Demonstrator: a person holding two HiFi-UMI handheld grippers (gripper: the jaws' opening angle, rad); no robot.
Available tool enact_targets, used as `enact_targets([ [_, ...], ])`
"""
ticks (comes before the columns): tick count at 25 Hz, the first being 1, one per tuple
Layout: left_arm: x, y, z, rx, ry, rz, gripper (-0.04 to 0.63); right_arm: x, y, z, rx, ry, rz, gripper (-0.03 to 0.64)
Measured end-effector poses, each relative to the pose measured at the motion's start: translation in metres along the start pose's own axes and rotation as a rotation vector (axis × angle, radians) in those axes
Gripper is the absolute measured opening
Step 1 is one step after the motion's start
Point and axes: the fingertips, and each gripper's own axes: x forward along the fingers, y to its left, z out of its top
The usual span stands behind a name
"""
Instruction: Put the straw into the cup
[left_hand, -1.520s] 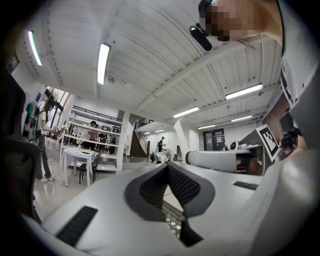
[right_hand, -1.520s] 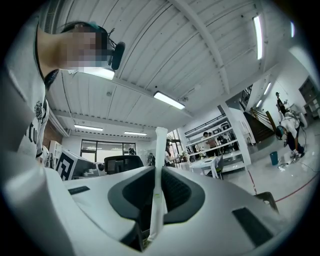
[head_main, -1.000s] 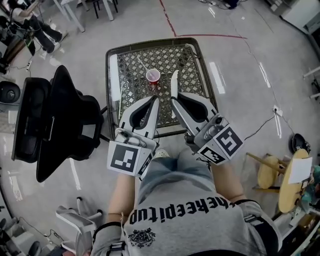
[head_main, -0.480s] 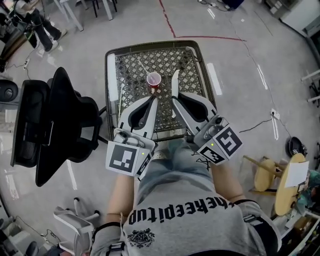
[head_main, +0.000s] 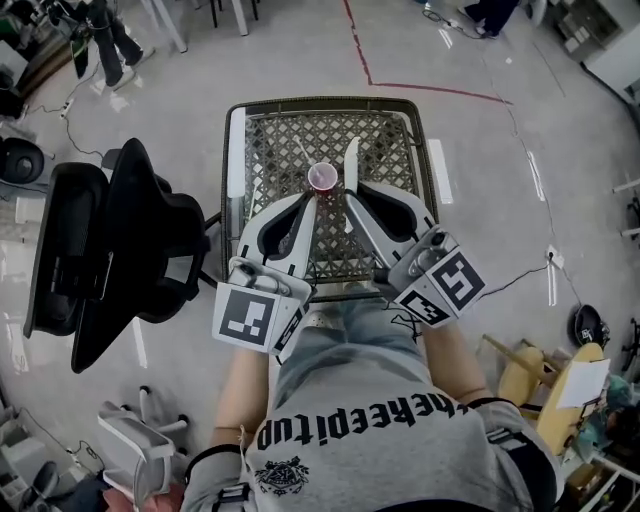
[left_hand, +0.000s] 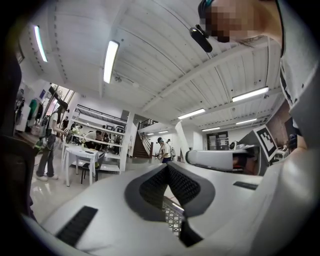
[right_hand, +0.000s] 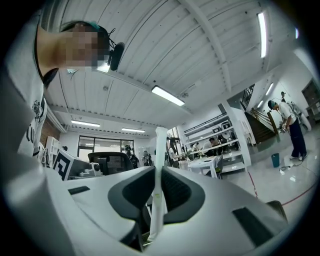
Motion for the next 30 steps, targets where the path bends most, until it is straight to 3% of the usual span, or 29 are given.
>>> enact_targets([
  [6, 0.016, 0.018, -0.012, -0.016, 0.062, 0.042, 0.025, 0.023, -0.022, -0.003, 0.010, 0.030, 0.044, 0.055],
  [11, 0.030, 0.036, -0.009, -0.031, 0.019, 0.100, 0.025, 0.040, -0.038, -0.009, 0.030, 0.056, 0.085, 0.055],
  [30, 0.062, 0.066, -0.043, -0.052, 0.084, 0.226, 0.025, 0.088, -0.091, -0.046, 0.082, 0.127, 0.196, 0.056],
])
